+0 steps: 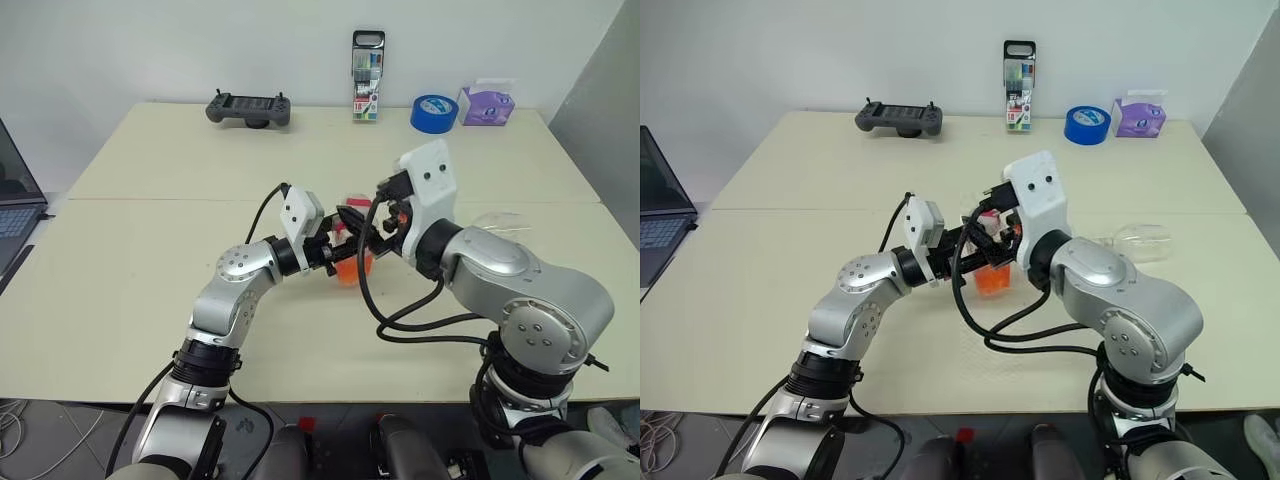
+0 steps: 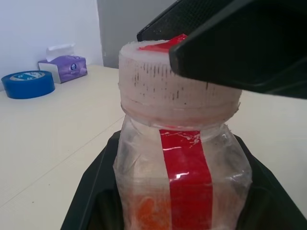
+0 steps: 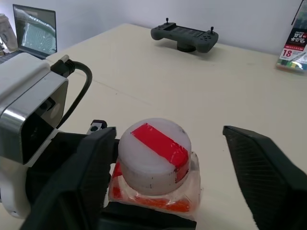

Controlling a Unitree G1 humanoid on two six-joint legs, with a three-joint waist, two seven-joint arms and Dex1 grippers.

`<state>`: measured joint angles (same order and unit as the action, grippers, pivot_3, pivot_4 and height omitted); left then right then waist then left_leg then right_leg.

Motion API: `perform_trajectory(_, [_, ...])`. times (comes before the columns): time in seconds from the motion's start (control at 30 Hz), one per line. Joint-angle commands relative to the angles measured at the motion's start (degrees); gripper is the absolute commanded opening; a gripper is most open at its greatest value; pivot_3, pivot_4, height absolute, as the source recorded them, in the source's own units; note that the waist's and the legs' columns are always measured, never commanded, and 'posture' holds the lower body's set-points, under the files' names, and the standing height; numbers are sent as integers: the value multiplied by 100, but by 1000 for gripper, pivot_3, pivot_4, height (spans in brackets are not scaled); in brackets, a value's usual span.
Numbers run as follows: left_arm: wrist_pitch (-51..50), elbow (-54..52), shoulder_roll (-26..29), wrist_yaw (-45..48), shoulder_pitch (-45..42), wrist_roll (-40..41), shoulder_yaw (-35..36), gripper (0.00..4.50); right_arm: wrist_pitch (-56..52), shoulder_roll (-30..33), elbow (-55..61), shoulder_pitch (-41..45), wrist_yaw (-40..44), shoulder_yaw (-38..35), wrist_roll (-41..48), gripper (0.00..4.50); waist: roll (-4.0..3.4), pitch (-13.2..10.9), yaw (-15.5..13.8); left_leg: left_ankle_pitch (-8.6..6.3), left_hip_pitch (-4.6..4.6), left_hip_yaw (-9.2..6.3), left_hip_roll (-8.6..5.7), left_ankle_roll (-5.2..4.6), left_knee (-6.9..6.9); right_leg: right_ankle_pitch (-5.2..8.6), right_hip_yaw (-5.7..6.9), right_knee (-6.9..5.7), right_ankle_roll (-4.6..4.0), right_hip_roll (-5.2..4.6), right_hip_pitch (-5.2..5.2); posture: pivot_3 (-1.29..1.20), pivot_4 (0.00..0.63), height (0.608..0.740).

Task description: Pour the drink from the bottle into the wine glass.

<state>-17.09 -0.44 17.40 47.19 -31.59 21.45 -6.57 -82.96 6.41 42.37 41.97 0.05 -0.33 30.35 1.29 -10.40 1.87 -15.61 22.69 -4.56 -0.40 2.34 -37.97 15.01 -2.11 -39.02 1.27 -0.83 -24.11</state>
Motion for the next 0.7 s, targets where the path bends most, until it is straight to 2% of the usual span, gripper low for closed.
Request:
perform_trajectory(0.03, [103, -308, 0, 1, -94, 34, 71, 1943, -51, -42, 115, 47, 32, 1, -42, 2502, 0, 0, 0, 0, 0, 0, 0, 0, 0, 0, 0, 0, 0, 0, 0, 0, 150, 740])
perform_trajectory(0.1, [106, -306, 2, -1, -93, 34, 70, 1943, -85, -52, 104, 46, 34, 11, -59, 1796, 0, 0, 0, 0, 0, 0, 0, 0, 0, 0, 0, 0, 0, 0, 0, 0, 150, 740])
perform_trajectory(0.3, [111, -305, 1, -25, -100, 24, 72, 1943, 12, 33, -30, 108, 188, -13, -25, 1779, 0, 0, 0, 0, 0, 0, 0, 0, 0, 0, 0, 0, 0, 0, 0, 0, 150, 740])
perform_trajectory(0.43, [71, -343, -42, -63, -133, 41, 52, 1942, 1603, 894, -694, 85, 2262, -219, 586, 1779, 0, 0, 2, 0, -2, 4, -6, -1, -2, 0, 5, 3, 0, 6, 3, 0, 150, 740])
perform_trajectory(0.5, [65, -355, -64, -40, -142, 49, 26, 1940, 2269, 1775, -1213, 88, 3898, -24, 774, 1779, 0, 0, -4, -1, -2, 13, -9, -2, -3, -2, 10, 6, 5, 16, 5, 0, 150, 740])
perform_trajectory(0.57, [53, -402, -77, -19, -133, 51, 0, 1938, 3002, 2497, -1924, 241, 5107, 367, 548, 1779, 1, -1, -12, -2, -1, 19, -14, -3, -4, -4, 12, 15, 9, 15, 9, 0, 150, 740])
perform_trajectory(0.7, [6, -494, -115, -49, -177, 74, -11, 1928, 4319, 2668, -3517, 860, 6121, 726, 13, 1779, 4, -3, 74, -2, -16, 40, -3, -5, -2, -8, -11, 12, 14, 25, 8, 0, 150, 740])
